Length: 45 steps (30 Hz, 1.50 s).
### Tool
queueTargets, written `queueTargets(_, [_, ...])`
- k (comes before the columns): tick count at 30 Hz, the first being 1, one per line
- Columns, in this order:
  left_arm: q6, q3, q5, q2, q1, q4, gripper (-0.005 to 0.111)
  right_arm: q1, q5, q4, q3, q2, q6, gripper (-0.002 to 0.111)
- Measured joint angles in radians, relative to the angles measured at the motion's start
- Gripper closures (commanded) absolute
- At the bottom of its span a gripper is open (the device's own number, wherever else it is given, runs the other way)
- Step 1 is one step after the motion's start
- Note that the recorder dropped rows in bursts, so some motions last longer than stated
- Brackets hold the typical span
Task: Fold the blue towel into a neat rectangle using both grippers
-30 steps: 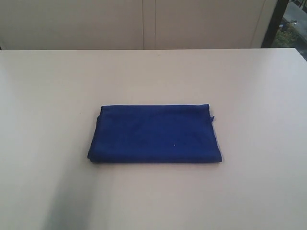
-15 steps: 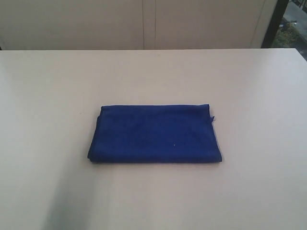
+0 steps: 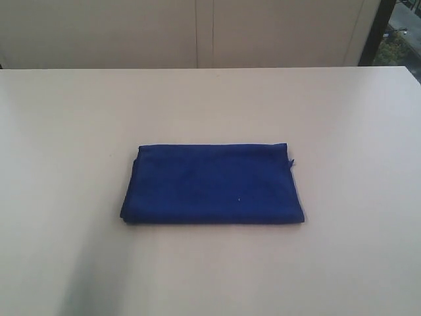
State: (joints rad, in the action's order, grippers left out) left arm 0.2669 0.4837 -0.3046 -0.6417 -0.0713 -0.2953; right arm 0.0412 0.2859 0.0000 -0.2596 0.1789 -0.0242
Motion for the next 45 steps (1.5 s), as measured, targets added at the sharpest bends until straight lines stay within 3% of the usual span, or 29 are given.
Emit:
queueTargets(22, [0.0,0.0,0.0,0.0,0.0,0.0,0.107,0.0,0.002,0.023,0.248,-0.141,0.002,0.108])
queueTargets(45, [0.0,0.0,0.0,0.0,0.0,0.0,0.107,0.0,0.052,0.024,0.255,-0.172,0.004,0.108])
